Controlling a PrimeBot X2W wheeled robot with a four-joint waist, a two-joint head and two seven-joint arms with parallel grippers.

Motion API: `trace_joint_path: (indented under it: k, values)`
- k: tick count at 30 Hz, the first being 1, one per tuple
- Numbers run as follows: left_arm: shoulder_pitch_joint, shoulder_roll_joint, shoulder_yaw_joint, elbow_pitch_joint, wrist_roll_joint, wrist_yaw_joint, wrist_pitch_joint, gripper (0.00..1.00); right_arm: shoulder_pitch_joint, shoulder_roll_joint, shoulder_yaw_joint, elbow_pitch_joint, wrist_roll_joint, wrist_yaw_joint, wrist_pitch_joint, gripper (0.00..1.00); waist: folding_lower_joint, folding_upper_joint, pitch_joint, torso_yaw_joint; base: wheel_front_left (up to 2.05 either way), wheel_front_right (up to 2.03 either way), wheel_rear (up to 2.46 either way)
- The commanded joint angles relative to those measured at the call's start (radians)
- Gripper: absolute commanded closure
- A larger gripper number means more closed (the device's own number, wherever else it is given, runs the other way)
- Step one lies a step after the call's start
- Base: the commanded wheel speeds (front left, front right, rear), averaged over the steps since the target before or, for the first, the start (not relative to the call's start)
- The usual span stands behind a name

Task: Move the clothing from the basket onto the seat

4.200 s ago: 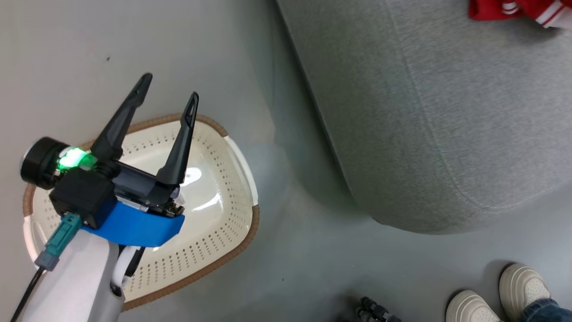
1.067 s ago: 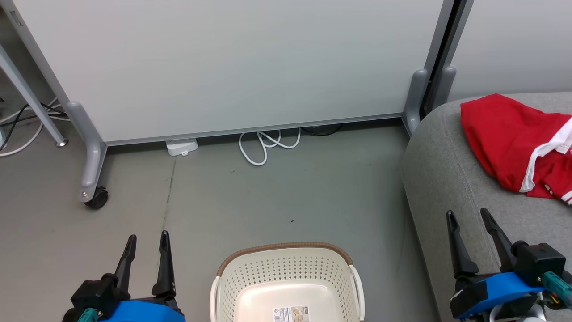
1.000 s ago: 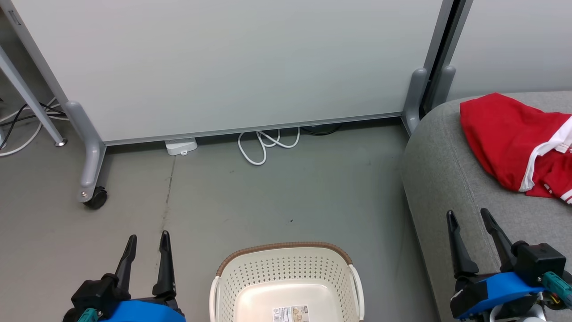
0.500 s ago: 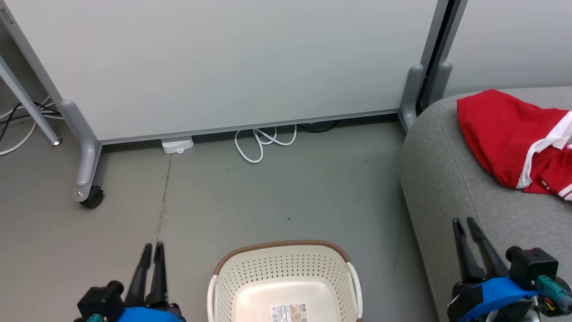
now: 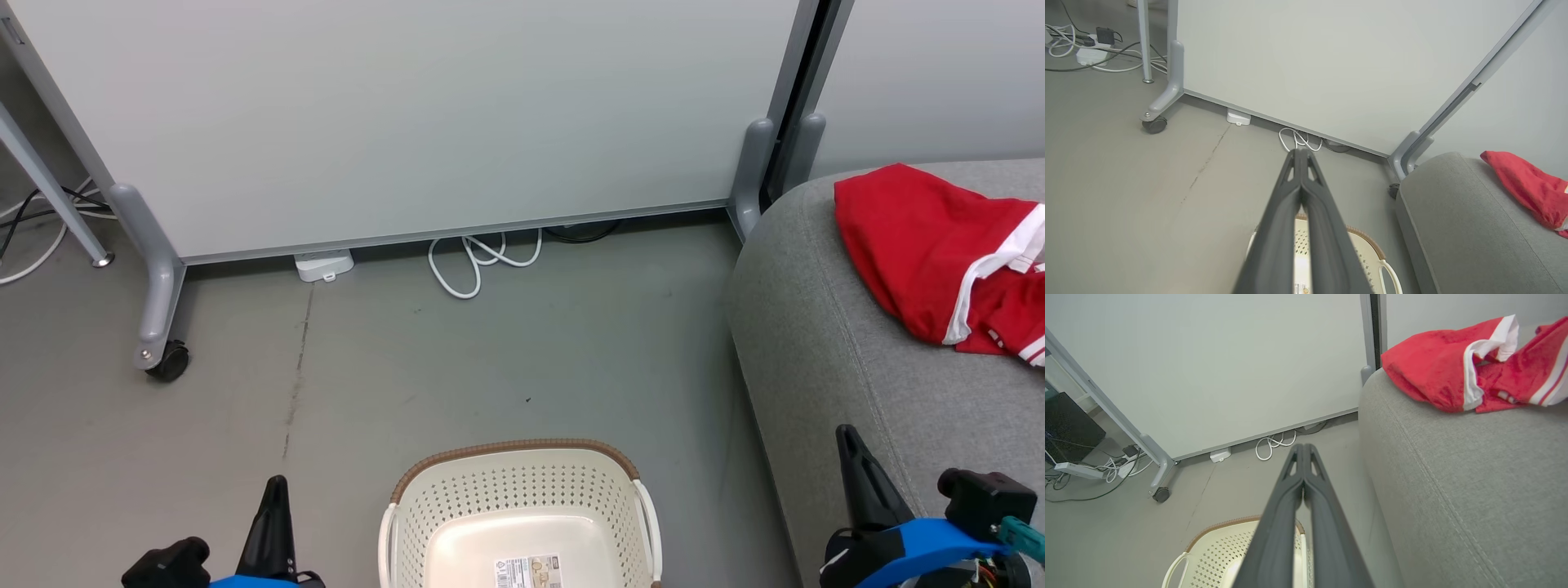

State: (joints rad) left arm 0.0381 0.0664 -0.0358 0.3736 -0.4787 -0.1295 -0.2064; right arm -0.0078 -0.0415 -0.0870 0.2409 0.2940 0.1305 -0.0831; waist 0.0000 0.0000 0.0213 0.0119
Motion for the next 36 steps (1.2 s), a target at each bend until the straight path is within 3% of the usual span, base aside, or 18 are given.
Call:
trace_joint_path:
  k: [1, 36]
  values:
    - [-0.033, 0.003, 0.013, -0.022, -0.048, 0.000, 0.011, 1.00, -0.022, -0.003, -0.003, -0.015, 0.057, 0.000, 0.007, 1.00, 0.0000, 0.0000, 0.000, 0.000, 0.00, 0.00, 0.00]
    - [-0.086, -0.005, 0.074, -0.071, -0.516, -0.001, 0.145, 1.00, -0.060, -0.007, -0.013, -0.009, 0.602, 0.000, 0.089, 1.00, 0.0000, 0.0000, -0.006, -0.004, 0.00, 0.00, 0.00]
